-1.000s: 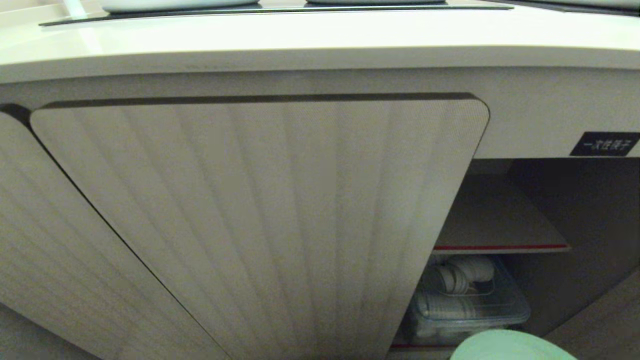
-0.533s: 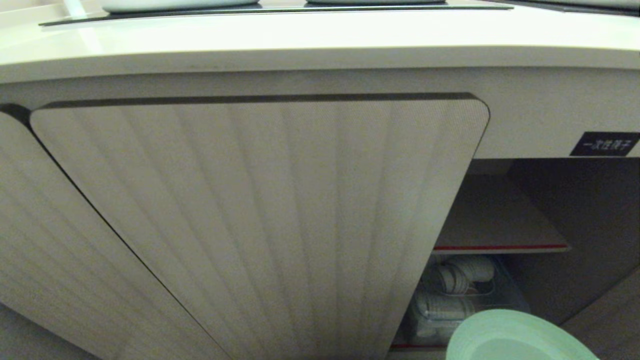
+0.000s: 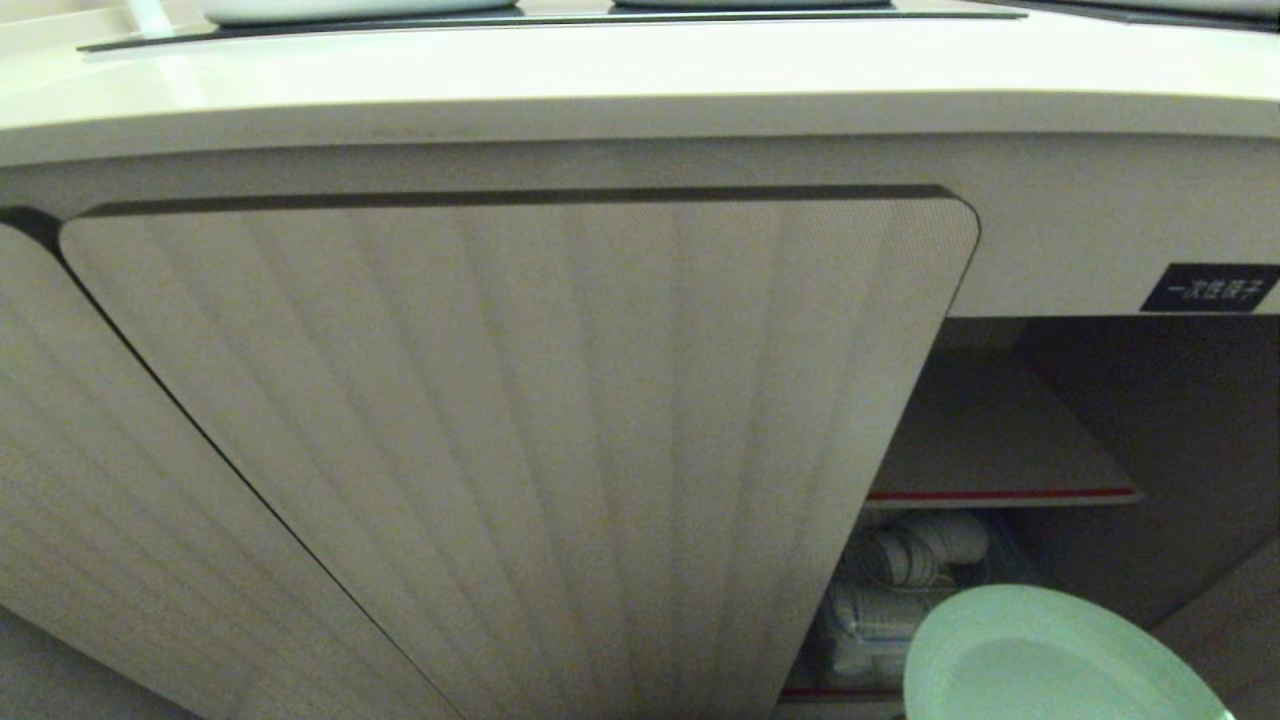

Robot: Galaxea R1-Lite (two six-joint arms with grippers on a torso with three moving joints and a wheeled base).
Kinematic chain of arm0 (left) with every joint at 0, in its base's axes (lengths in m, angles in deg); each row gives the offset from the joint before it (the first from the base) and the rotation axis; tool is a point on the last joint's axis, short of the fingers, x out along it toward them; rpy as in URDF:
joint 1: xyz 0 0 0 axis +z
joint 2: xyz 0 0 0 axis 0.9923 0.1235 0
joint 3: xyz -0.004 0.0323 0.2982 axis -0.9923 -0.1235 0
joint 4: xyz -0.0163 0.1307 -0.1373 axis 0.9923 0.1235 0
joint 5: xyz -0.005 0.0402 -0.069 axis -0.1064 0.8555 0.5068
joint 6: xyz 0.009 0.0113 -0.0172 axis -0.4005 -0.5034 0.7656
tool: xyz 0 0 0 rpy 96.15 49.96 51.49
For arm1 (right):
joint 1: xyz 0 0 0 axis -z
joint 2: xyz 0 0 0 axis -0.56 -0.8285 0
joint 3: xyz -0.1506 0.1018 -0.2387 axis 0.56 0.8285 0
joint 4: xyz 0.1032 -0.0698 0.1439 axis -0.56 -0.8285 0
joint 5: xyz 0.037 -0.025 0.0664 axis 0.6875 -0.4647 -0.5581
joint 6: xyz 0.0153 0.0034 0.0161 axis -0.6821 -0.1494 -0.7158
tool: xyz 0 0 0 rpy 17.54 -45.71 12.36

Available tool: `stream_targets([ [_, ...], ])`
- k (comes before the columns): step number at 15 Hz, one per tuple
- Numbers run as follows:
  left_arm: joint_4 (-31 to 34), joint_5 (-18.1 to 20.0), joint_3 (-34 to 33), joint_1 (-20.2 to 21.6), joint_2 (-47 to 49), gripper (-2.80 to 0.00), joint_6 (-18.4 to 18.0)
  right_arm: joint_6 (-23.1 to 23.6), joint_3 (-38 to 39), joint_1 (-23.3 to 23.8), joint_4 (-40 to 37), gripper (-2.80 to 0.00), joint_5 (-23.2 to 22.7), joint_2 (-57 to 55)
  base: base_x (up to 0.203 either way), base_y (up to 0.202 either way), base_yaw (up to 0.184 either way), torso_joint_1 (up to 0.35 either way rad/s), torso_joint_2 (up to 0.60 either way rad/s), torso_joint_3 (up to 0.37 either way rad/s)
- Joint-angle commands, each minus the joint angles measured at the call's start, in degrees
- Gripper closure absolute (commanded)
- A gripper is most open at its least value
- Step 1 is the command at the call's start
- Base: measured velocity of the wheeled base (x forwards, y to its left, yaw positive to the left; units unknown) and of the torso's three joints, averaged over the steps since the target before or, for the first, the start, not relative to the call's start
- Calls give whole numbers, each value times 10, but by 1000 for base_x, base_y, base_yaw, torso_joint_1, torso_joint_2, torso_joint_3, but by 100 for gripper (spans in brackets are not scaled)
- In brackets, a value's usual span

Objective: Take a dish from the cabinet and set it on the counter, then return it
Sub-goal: Put it back into the cabinet

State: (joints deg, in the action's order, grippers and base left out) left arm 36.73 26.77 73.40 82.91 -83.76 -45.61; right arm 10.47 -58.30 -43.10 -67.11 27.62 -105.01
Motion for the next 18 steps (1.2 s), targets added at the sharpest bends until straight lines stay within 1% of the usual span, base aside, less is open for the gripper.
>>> stream_targets([
  [1, 0, 0, 0, 0, 0, 0, 0, -17, 4, 7, 10, 0, 10, -14, 0, 0, 0, 0, 0, 0],
  [3, 1, 0, 0, 0, 0, 0, 0, -19, 4, 15, 19, 0, 14, -25, 0, 0, 0, 0, 0, 0],
  [6, 0, 0, 0, 0, 0, 0, 0, -31, 19, 26, 58, 0, 14, -39, 0, 0, 0, 0, 0, 0],
  [9, 0, 0, 0, 0, 0, 0, 0, -36, 18, 33, 68, 0, 14, -51, 0, 0, 0, 0, 0, 0],
  [11, 0, 0, 0, 0, 0, 0, 0, -56, 16, 33, 84, 0, 14, -64, 0, 0, 0, 0, 0, 0],
  [18, 0, 0, 0, 0, 0, 0, 0, -87, 25, 38, 163, 0, 14, -114, 0, 0, 0, 0, 0, 0],
])
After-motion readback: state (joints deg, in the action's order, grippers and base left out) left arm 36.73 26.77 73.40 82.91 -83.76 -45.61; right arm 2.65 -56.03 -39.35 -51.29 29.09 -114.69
